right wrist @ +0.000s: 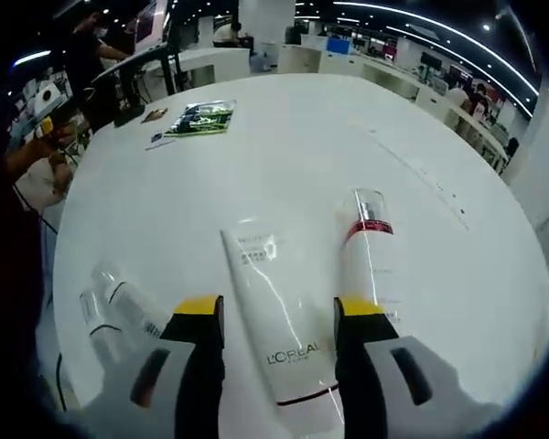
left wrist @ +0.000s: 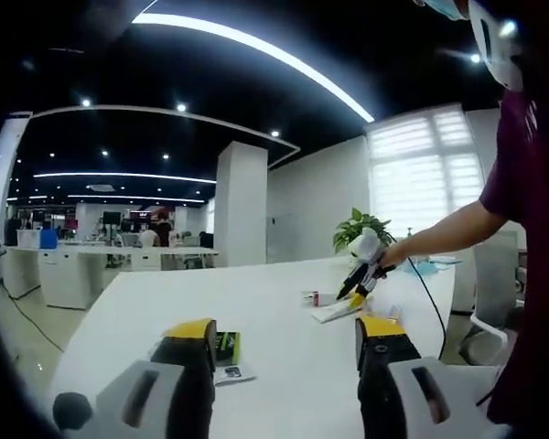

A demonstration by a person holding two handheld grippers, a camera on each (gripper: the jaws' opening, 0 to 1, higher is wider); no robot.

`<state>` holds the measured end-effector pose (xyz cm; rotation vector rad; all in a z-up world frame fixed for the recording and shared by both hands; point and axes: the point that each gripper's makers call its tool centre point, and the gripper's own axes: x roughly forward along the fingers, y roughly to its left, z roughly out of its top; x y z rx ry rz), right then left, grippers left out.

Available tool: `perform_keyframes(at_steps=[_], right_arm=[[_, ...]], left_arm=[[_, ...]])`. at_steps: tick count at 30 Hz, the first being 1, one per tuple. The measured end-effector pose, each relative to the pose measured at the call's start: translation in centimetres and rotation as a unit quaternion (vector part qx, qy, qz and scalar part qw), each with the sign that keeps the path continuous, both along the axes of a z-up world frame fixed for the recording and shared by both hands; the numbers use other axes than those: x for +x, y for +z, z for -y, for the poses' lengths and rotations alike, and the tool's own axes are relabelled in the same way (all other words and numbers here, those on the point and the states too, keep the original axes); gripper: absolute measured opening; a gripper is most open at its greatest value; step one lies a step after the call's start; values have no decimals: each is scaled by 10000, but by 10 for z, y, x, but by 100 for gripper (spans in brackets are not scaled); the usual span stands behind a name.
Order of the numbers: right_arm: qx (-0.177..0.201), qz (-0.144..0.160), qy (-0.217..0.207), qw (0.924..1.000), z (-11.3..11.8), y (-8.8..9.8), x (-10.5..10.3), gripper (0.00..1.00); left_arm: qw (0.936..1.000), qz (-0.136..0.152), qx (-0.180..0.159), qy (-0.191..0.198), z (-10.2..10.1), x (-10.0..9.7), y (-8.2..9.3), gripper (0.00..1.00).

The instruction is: Arrange the skincare products in the storage area until every visible bottle or jar stands upright without overlapping.

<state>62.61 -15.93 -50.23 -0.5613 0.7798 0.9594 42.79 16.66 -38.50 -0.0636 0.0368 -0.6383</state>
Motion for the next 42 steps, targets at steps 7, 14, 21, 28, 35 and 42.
perform_keyframes(at_steps=[7, 14, 21, 28, 35, 42], right_arm=[[-100, -81, 79, 9999, 1, -6, -1, 45], [-239, -133, 181, 9995, 2, -11, -6, 43], [-231, -62, 239, 9994, 0, -10, -4, 36], [-326, -31, 309, 9990, -3, -10, -3, 34], [-460, 25, 444, 9980, -3, -12, -4, 32], [-601, 65, 526, 9968, -2, -14, -3, 31]], left_arm=[[10000, -12, -21, 1, -1, 0, -1, 64], [10000, -51, 22, -24, -1, -1, -4, 65], [10000, -68, -8, 0, -2, -1, -6, 65], [10000, -69, -52, -46, -1, -2, -3, 64], [9996, -70, -247, -91, -2, -4, 3, 65], [9990, -56, -423, -154, 1, -6, 10, 64]])
